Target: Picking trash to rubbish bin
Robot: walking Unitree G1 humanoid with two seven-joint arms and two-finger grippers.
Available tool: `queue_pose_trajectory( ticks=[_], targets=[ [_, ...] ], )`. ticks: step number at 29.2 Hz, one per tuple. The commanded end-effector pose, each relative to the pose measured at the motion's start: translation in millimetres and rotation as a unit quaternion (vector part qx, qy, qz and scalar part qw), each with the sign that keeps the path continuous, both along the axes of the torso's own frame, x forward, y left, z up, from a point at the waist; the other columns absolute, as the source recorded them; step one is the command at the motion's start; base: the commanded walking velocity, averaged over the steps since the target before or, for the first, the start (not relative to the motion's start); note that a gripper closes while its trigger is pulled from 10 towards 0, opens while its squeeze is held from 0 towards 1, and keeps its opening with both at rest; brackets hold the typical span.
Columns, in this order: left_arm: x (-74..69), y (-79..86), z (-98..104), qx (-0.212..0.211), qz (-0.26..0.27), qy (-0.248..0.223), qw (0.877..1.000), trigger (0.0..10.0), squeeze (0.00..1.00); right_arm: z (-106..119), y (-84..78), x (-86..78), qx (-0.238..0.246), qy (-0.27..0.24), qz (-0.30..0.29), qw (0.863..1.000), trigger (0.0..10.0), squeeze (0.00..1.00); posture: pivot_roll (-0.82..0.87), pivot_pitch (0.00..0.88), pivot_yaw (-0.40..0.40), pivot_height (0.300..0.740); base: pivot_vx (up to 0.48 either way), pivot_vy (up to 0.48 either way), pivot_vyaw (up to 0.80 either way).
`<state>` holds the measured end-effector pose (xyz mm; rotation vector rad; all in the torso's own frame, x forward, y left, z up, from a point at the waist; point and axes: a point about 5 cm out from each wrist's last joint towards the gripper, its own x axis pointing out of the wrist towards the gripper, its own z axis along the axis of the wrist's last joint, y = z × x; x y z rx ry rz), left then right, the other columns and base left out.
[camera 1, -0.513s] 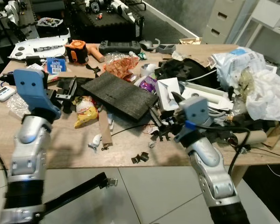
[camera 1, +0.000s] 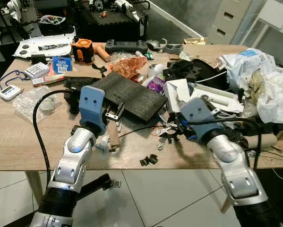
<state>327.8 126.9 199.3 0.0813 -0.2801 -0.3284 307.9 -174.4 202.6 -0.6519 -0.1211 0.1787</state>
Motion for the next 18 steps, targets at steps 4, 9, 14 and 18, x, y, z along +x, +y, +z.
queue_pose_trajectory(
  ticks=[4, 9, 14, 18],
  targets=[
    [-2.0, 7.1, -4.3, 0.015, 0.008, 0.003, 1.0, 10.0, 0.0, 4.5, -6.9, -8.3, -0.031, 0.007, -0.005, 0.999, 10.0, 1.0, -0.07, 0.122, -0.009, 0.74, 0.0, 0.0, 0.0],
    [-5.7, 6.8, -8.3, 0.016, 0.008, 0.009, 1.0, 10.0, 0.0, 4.4, -9.8, -14.0, -0.067, 0.039, -0.025, 0.997, 10.0, 0.0, -0.07, 0.117, -0.012, 0.74, 0.0, 0.0, 0.0],
    [-7.6, 3.9, -11.0, 0.018, -0.003, 0.014, 1.0, 10.0, 0.0, -4.5, -16.9, -17.8, -0.098, 0.099, -0.031, 0.99, 10.0, 0.0, -0.07, 0.116, -0.006, 0.74, 0.0, 0.0, 0.0],
    [-6.4, 2.6, -10.0, 0.022, -0.008, 0.014, 1.0, 10.0, 0.0, -11.6, -22.7, -21.6, -0.104, 0.148, -0.039, 0.983, 10.0, 0.0, -0.07, 0.116, -0.006, 0.74, 0.0, 0.0, 0.0]
  ],
)
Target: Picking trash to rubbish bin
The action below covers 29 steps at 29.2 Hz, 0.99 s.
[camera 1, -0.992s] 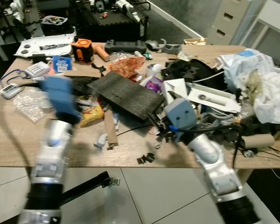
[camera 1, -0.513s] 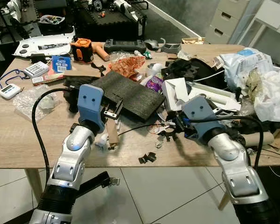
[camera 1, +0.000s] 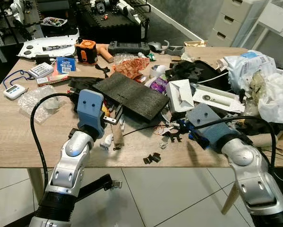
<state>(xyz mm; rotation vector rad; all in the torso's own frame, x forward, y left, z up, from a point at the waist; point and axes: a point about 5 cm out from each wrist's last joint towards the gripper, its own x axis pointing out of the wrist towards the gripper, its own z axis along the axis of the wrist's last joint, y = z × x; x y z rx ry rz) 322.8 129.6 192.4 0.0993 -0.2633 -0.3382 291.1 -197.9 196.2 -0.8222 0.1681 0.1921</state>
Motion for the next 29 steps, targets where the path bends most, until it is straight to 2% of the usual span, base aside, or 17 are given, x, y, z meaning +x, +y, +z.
queue_pose_trajectory(
  ticks=[1, 10, 19, 20, 22, 23, 24, 25, 26, 27, 28, 29],
  targets=[
    [-1.5, -0.1, -3.1, 0.011, -0.005, 0.007, 1.0, 10.0, 0.0, -5.2, 0.8, -4.8, -0.006, 0.023, 0.001, 1.0, 10.0, 0.0, -0.07, 0.116, -0.006, 0.74, 0.0, 0.0, 0.0],
    [-2.0, 0.2, -3.7, 0.012, -0.003, 0.008, 1.0, 10.0, 0.0, -15.2, -5.0, -7.6, -0.01, 0.056, -0.02, 0.998, 10.0, 0.0, -0.07, 0.128, -0.01, 0.74, 0.0, 0.0, 0.0],
    [3.7, 2.0, 0.9, 0.014, 0.005, 0.002, 1.0, 10.0, 0.0, -27.2, -14.7, -6.8, -0.004, 0.081, -0.043, 0.996, 10.0, 0.0, -0.06, 0.141, -0.011, 0.74, 0.0, 0.0, 0.0],
    [4.3, 1.2, 1.7, 0.014, 0.005, 0.001, 1.0, 10.0, 0.0, -28.0, -14.7, -6.7, 0.001, 0.083, -0.044, 0.996, 7.7, 0.0, -0.06, 0.149, -0.009, 0.74, 0.0, 0.0, 0.0],
    [4.6, 0.6, 2.2, 0.014, 0.005, 0.0, 1.0, 10.0, 0.0, -28.4, -14.7, -6.6, 0.005, 0.084, -0.044, 0.995, 7.7, 0.0, -0.06, 0.149, -0.009, 0.74, 0.0, 0.0, 0.0],
    [4.7, -0.1, 2.2, 0.014, 0.004, -0.001, 1.0, 10.0, 0.0, -28.4, -14.5, -6.6, 0.01, 0.082, -0.045, 0.996, 4.6, 0.0, -0.06, 0.149, -0.009, 0.74, 0.0, 0.0, 0.0],
    [4.6, -0.8, 2.3, 0.015, 0.004, -0.001, 1.0, 10.0, 0.0, -28.6, -14.4, -6.4, 0.013, 0.081, -0.044, 0.996, 3.2, 0.0, -0.05, 0.154, -0.009, 0.74, 0.0, 0.0, 0.0],
    [4.5, -1.3, 2.4, 0.015, 0.003, -0.001, 1.0, 10.0, 0.0, -28.9, -14.3, -6.3, 0.015, 0.079, -0.044, 0.996, 2.6, 0.0, -0.05, 0.154, -0.009, 0.74, 0.0, 0.0, 0.0],
    [4.5, -1.3, 2.4, 0.015, 0.003, -0.001, 1.0, 10.0, 0.0, -28.9, -14.3, -6.3, 0.015, 0.079, -0.044, 0.996, 2.6, 0.0, -0.05, 0.154, -0.009, 0.74, 0.0, 0.0, 0.0],
    [4.3, -1.3, 2.9, 0.016, 0.004, -0.002, 1.0, 10.0, 0.0, -29.9, -12.6, -5.7, 0.02, 0.074, -0.037, 0.996, 1.3, 0.0, -0.05, 0.157, -0.005, 0.74, 0.0, 0.0, 0.0],
    [4.3, -1.3, 2.9, 0.016, 0.004, -0.002, 1.0, 10.0, 0.0, -29.9, -12.6, -5.7, 0.02, 0.074, -0.037, 0.996, 1.3, 0.0, -0.05, 0.157, -0.005, 0.74, 0.0, 0.0, 0.0],
    [4.3, -0.6, 3.4, 0.016, 0.004, -0.003, 1.0, 10.0, 0.0, -29.7, -10.2, -5.1, 0.023, 0.068, -0.031, 0.997, 0.0, 0.0, -0.04, 0.159, -0.004, 0.74, 0.0, 0.0, 0.0]
  ],
)
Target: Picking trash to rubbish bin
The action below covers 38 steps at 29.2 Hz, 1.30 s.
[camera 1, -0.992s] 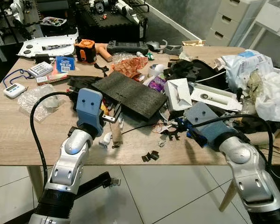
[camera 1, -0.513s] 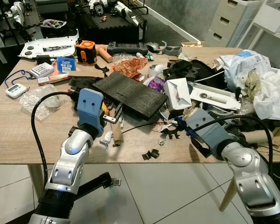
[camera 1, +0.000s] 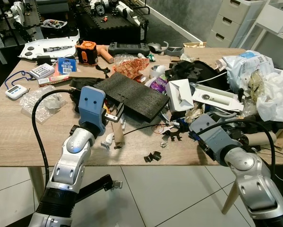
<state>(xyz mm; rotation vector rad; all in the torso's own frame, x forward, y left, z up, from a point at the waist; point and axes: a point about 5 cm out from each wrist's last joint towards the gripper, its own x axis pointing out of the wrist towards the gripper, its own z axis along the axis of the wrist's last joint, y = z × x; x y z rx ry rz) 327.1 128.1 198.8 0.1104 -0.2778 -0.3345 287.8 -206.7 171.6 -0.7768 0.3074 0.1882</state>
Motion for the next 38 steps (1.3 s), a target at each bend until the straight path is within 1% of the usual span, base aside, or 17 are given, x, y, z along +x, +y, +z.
queue_pose_trajectory(
  ticks=[1, 7, 14, 16, 17, 18, 19, 20, 23, 25, 29, 33, 34, 35, 36, 37, 38],
  targets=[
    [0.1, 1.1, -2.9, 0.012, 0.003, 0.005, 1.0, 10.0, 0.0, -4.6, -0.3, -1.7, 0.012, 0.002, 0.001, 1.0, 0.0, 0.0, -0.04, 0.159, -0.004, 0.74, 0.0, 0.0, 0.0],
    [0.7, 1.0, -2.3, 0.011, 0.003, 0.004, 1.0, 10.0, 0.0, -2.2, 3.2, -1.8, 0.019, -0.003, 0.006, 1.0, 0.0, 0.0, -0.05, 0.163, -0.002, 0.74, 0.0, 0.0, 0.0],
    [-0.2, -1.6, -1.9, 0.008, 0.0, 0.003, 1.0, 10.0, 0.0, 9.6, 6.6, -0.1, 0.032, -0.027, 0.012, 0.999, 0.0, 0.0, -0.05, 0.171, 0.001, 0.74, 0.0, 0.0, 0.0],
    [0.0, -0.5, -1.1, 0.008, 0.001, 0.002, 1.0, 10.0, 0.0, 18.4, 10.7, 1.7, 0.042, -0.05, 0.019, 0.998, 0.0, 0.0, -0.05, 0.173, 0.0, 0.74, 0.0, 0.0, 0.0],
    [0.1, 0.2, -0.4, 0.008, 0.002, 0.0, 1.0, 10.0, 0.0, 26.2, 14.8, 3.6, 0.045, -0.079, 0.033, 0.995, 0.0, 0.0, -0.05, 0.173, 0.0, 0.74, 0.0, 0.0, 0.0],
    [0.1, 0.2, -0.4, 0.008, 0.002, 0.0, 1.0, 10.0, 0.0, 26.2, 14.8, 3.6, 0.045, -0.079, 0.033, 0.995, 0.0, 0.0, -0.05, 0.173, 0.0, 0.74, 0.0, 0.0, 0.0],
    [0.3, 0.8, 0.6, 0.005, 0.005, -0.003, 1.0, 10.0, 0.0, 37.7, 18.9, 5.6, 0.049, -0.125, 0.042, 0.99, 0.0, 0.0, -0.05, 0.173, 0.0, 0.74, 0.0, 0.0, 0.0],
    [0.3, 0.8, 0.6, 0.005, 0.005, -0.003, 1.0, 10.0, 0.0, 37.7, 18.9, 5.6, 0.049, -0.125, 0.042, 0.99, 0.0, 0.0, -0.05, 0.173, 0.0, 0.74, 0.0, 0.0, 0.0],
    [0.3, 0.5, 2.0, 0.0, 0.006, -0.007, 1.0, 10.0, 0.0, 62.5, 25.2, 7.5, 0.051, -0.213, 0.049, 0.974, 0.0, 0.0, -0.05, 0.173, 0.0, 0.74, 0.0, 0.0, 0.0],
    [0.2, 0.2, 2.3, -0.001, 0.006, -0.008, 1.0, 10.0, 0.0, 66.1, 25.9, 7.5, 0.052, -0.224, 0.048, 0.972, 0.0, 0.0, -0.05, 0.173, 0.0, 0.74, 0.0, 0.0, 0.0],
    [-0.4, -0.6, 3.1, -0.003, 0.004, -0.01, 1.0, 10.0, 0.0, 79.5, 29.1, 5.0, 0.058, -0.273, 0.045, 0.959, 0.0, 0.0, -0.05, 0.174, 0.001, 0.74, 0.0, 0.0, 0.0],
    [-0.5, -1.0, 3.2, -0.003, 0.003, -0.011, 1.0, 10.0, 0.0, 79.4, 29.7, 4.7, 0.059, -0.273, 0.045, 0.959, 0.0, 0.0, -0.05, 0.174, 0.001, 0.74, 0.0, 0.0, 0.0],
    [-0.1, -1.1, 3.3, -0.003, 0.003, -0.011, 1.0, 10.0, 0.0, 73.1, 29.6, 5.7, 0.059, -0.257, 0.049, 0.963, 2.6, 0.0, -0.04, 0.174, 0.004, 0.74, 0.0, 0.0, 0.0],
    [-0.1, -1.1, 3.3, -0.003, 0.003, -0.011, 1.0, 10.0, 0.0, 73.1, 29.6, 5.7, 0.059, -0.257, 0.049, 0.963, 2.6, 0.0, -0.04, 0.174, 0.004, 0.74, 0.0, 0.0, 0.0],
    [0.1, -1.3, 3.4, -0.003, 0.003, -0.011, 1.0, 10.0, 0.0, 68.5, 29.5, 6.4, 0.058, -0.246, 0.052, 0.966, 10.0, 0.0, -0.04, 0.174, 0.004, 0.74, 0.0, 0.0, 0.0],
    [0.7, -1.2, 3.6, -0.002, 0.002, -0.011, 1.0, 10.0, 0.0, 55.0, 32.2, 7.2, 0.074, -0.2, 0.07, 0.974, 10.0, 0.93, -0.04, 0.175, 0.006, 0.74, 0.0, 0.0, 0.0],
    [0.7, -1.2, 3.6, -0.002, 0.002, -0.011, 1.0, 10.0, 0.0, 55.0, 32.2, 7.2, 0.074, -0.2, 0.07, 0.974, 10.0, 0.93, -0.04, 0.175, 0.006, 0.74, 0.0, 0.0, 0.0]
  ],
)
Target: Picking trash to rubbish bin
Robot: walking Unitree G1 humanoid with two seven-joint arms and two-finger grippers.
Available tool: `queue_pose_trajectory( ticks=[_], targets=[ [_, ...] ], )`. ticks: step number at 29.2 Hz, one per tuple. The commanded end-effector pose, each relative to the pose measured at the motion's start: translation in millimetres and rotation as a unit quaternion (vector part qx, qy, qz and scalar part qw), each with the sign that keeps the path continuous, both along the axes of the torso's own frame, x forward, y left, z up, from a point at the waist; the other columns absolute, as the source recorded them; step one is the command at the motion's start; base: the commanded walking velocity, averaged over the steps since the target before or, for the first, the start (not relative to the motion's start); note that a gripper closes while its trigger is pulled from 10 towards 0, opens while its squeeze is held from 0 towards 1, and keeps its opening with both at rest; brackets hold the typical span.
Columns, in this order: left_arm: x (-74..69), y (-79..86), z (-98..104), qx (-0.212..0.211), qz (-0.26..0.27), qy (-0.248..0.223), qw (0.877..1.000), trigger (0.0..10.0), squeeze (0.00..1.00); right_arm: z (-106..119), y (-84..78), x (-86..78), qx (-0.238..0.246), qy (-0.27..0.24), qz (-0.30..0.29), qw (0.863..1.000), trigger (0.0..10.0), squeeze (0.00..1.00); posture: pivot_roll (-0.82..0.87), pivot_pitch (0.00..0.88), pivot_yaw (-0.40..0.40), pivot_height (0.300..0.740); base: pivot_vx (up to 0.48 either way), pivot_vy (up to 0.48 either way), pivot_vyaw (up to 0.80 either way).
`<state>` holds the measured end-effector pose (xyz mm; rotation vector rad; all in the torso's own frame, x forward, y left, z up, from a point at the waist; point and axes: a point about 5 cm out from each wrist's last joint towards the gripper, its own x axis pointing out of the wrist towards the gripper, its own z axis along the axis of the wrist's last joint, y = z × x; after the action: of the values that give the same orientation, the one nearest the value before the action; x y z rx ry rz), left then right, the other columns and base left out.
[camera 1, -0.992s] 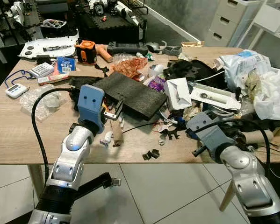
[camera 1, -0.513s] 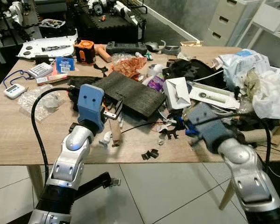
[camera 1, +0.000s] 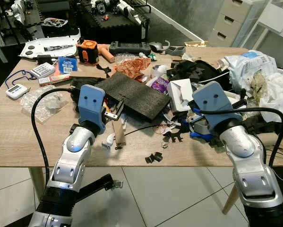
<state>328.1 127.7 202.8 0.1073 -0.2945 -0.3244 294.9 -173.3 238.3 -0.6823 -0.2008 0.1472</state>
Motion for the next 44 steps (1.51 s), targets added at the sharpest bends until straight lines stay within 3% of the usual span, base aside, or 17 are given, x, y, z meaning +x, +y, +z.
queue_pose_trajectory(
  ticks=[1, 2, 10, 23, 24, 25, 37, 44],
  targets=[
    [-0.3, -0.9, -0.3, 0.002, -0.003, -0.003, 1.0, 10.0, 0.0, -14.5, -0.2, 0.1, 0.006, 0.042, 0.013, 0.999, 10.0, 0.93, -0.04, 0.175, 0.006, 0.74, 0.0, 0.0, 0.0],
    [0.2, -1.1, -0.1, 0.003, -0.003, -0.003, 1.0, 10.0, 0.0, -20.3, 0.6, 1.2, 0.012, 0.062, 0.019, 0.998, 10.0, 1.0, -0.04, 0.175, 0.008, 0.74, 0.0, 0.0, 0.0],
    [2.5, -3.7, 3.5, 0.002, -0.007, -0.008, 1.0, 10.0, 0.0, -49.2, -11.9, 11.3, -0.038, 0.125, -0.001, 0.991, 10.0, 1.0, -0.04, 0.174, 0.007, 0.74, 0.0, 0.0, 0.0],
    [4.6, -4.1, 5.8, -0.006, -0.006, -0.011, 1.0, 10.0, 0.0, -57.7, -27.2, 17.7, -0.087, 0.132, -0.016, 0.987, 10.0, 1.0, -0.04, 0.176, 0.009, 0.74, 0.0, 0.0, 0.0],
    [4.8, -4.0, 6.0, -0.007, -0.005, -0.011, 1.0, 10.0, 0.0, -59.9, -28.0, 18.0, -0.093, 0.135, -0.017, 0.986, 10.0, 0.9, -0.04, 0.176, 0.009, 0.74, 0.0, 0.0, 0.0],
    [4.9, -4.1, 6.1, -0.007, -0.005, -0.011, 1.0, 10.0, 0.0, -62.3, -29.5, 18.7, -0.101, 0.138, -0.018, 0.985, 10.0, 0.0, -0.04, 0.176, 0.008, 0.74, 0.0, 0.0, 0.0],
    [3.5, -8.0, 3.6, -0.005, -0.02, -0.004, 1.0, 10.0, 0.0, -77.8, -35.7, 23.5, -0.105, 0.168, 0.0, 0.98, 10.0, 0.0, -0.04, 0.177, 0.007, 0.74, 0.0, 0.0, 0.0],
    [-14.5, -31.6, -12.9, 0.049, -0.157, 0.04, 0.986, 10.0, 0.0, -82.7, -35.8, 24.3, -0.106, 0.177, 0.006, 0.978, 10.0, 0.0, -0.04, 0.177, 0.006, 0.74, 0.0, 0.0, 0.0]
  ],
)
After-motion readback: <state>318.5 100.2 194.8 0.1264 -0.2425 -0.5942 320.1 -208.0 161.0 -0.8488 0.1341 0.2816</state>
